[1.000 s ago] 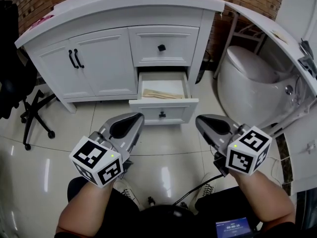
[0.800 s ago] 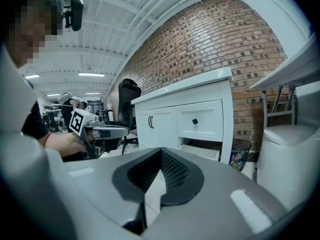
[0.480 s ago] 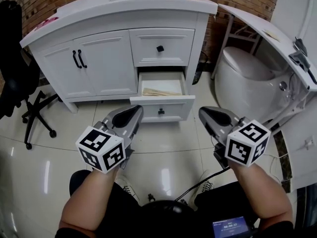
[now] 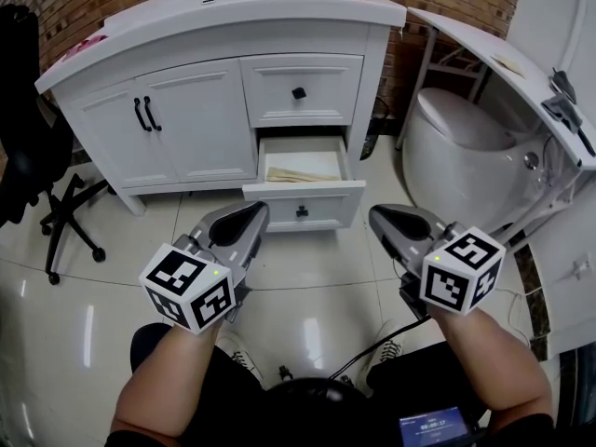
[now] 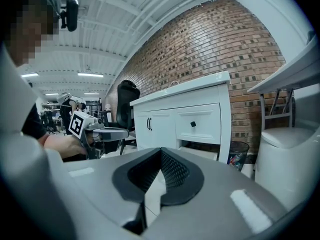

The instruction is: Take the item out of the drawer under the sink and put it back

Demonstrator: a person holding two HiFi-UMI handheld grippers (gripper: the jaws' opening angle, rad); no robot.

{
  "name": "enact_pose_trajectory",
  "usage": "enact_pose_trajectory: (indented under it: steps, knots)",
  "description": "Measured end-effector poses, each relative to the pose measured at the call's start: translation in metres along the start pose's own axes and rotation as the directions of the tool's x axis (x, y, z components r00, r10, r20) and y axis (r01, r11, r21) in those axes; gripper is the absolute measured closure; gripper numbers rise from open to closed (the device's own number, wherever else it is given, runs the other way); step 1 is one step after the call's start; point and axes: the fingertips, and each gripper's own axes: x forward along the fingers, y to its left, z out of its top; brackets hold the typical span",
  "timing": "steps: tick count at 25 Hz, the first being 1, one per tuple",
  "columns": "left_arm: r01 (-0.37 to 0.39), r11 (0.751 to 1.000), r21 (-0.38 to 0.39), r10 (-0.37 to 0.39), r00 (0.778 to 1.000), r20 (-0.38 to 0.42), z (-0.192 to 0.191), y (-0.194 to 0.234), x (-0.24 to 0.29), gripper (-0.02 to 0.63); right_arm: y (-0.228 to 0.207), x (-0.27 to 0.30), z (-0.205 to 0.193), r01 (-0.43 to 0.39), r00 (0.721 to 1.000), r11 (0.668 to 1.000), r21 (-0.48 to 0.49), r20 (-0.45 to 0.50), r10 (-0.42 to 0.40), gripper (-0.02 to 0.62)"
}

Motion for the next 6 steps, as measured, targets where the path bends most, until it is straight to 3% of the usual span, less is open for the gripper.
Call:
enact_pose_trajectory:
  steps: [6]
  knots:
    - [0.006, 1.0, -0.018, -0.006, 1.0, 0.018, 0.0045, 0.0003, -0.0031, 0.6, -0.001, 0.0007, -0.002, 0.007, 1.0, 1.0, 0.003, -0.006, -0.007, 0.589]
